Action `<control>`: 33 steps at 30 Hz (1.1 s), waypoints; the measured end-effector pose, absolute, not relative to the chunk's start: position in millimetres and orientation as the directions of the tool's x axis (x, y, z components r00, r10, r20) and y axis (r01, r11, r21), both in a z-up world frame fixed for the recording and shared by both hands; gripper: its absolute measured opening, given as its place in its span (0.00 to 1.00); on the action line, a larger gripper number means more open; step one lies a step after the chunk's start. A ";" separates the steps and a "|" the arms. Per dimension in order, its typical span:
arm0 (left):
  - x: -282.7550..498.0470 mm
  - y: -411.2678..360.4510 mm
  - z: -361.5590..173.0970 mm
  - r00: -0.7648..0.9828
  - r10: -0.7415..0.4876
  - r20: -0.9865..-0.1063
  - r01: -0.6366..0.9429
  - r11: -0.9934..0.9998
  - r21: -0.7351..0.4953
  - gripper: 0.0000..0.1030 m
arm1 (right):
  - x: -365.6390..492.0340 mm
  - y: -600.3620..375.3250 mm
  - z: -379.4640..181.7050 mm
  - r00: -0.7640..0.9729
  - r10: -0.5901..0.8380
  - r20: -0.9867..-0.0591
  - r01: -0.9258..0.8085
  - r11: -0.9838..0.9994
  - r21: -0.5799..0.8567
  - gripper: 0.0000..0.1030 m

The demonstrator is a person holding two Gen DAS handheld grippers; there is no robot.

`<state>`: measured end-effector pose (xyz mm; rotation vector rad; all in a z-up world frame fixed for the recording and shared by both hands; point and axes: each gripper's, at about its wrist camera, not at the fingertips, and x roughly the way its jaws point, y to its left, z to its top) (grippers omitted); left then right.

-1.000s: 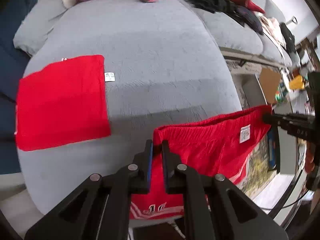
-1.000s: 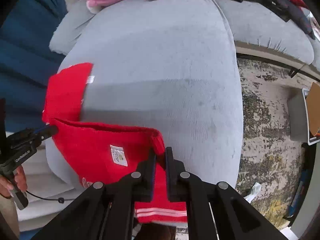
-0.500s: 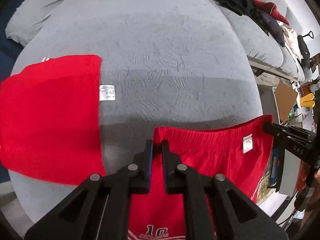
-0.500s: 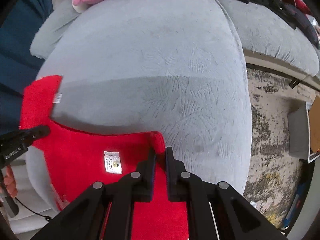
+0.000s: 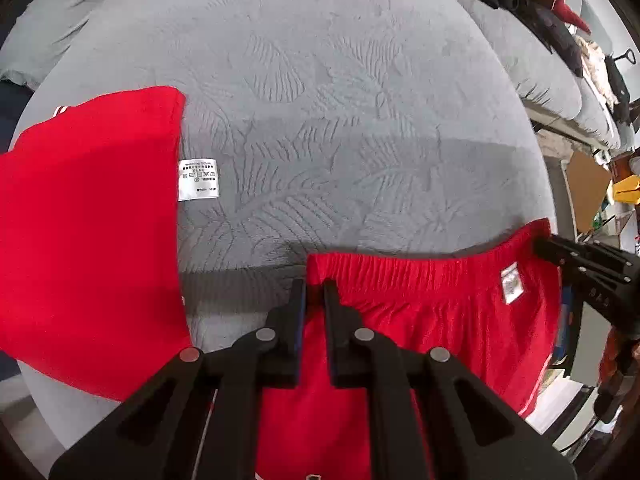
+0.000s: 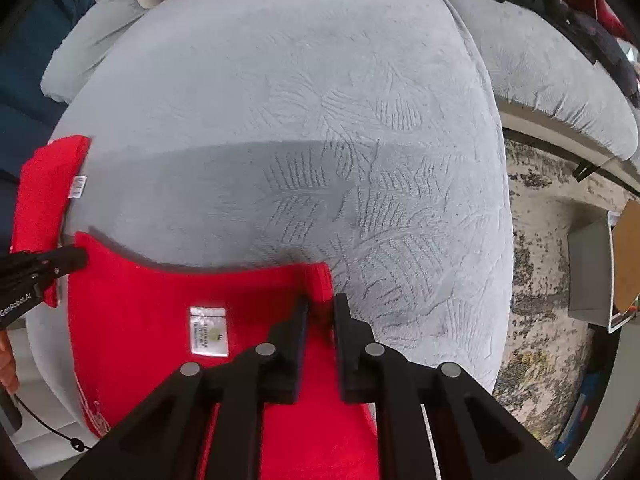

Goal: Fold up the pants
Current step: 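Lay the shorts flat beside the red cloth and open both tools, then move both open tools over the leg hems of the flat red shorts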

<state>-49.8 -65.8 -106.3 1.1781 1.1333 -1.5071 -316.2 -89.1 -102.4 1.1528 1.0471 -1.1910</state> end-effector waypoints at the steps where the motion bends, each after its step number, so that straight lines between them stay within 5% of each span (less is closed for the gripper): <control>1: -50.0 -65.2 -108.4 -0.155 -0.101 -0.983 0.972 -0.191 -0.134 0.07 | -316.8 -89.6 -103.6 0.088 -0.129 -0.988 0.996 0.012 0.087 0.15; 5: -51.8 -62.8 -111.0 -0.144 -0.101 -0.984 0.973 -0.195 -0.123 0.09 | -319.4 -87.8 -103.2 0.060 -0.139 -0.988 0.998 0.005 0.060 0.31; 7: -52.4 -62.1 -112.1 -0.128 -0.097 -0.987 0.974 -0.197 -0.107 0.18 | -323.7 -87.5 -101.9 0.035 -0.149 -0.988 0.999 -0.009 0.037 0.38; 9: -53.1 -62.9 -110.4 -0.099 -0.096 -0.990 0.978 -0.191 -0.079 0.30 | -330.9 -86.1 -96.1 0.031 -0.169 -0.985 0.998 -0.039 0.038 0.38; 13: -42.1 -55.5 -90.3 -0.080 -0.120 -0.990 0.987 -0.152 -0.062 0.31 | -344.5 -73.7 -72.1 -0.024 -0.234 -0.972 0.996 -0.091 -0.002 0.38; 15: -34.9 -45.0 -75.6 -0.074 -0.146 -0.987 0.991 -0.125 -0.056 0.34 | -346.7 -63.3 -60.9 0.026 -0.246 -0.969 0.995 -0.091 0.050 0.34; 17: -32.6 -28.1 -64.4 -0.101 -0.141 -0.985 0.987 -0.136 -0.082 0.37 | -342.5 -53.2 -55.4 0.085 -0.235 -0.968 0.991 -0.079 0.106 0.14; 19: -34.7 -11.9 -59.2 -0.136 -0.122 -0.983 0.979 -0.168 -0.115 0.39 | -331.4 -43.3 -57.0 0.155 -0.202 -0.967 0.983 -0.065 0.171 0.07; 33: -55.1 51.3 -117.1 -0.198 -0.017 -0.980 0.960 -0.206 -0.190 0.41 | -319.7 -22.8 -105.7 0.168 -0.084 -0.982 0.978 -0.111 0.177 0.05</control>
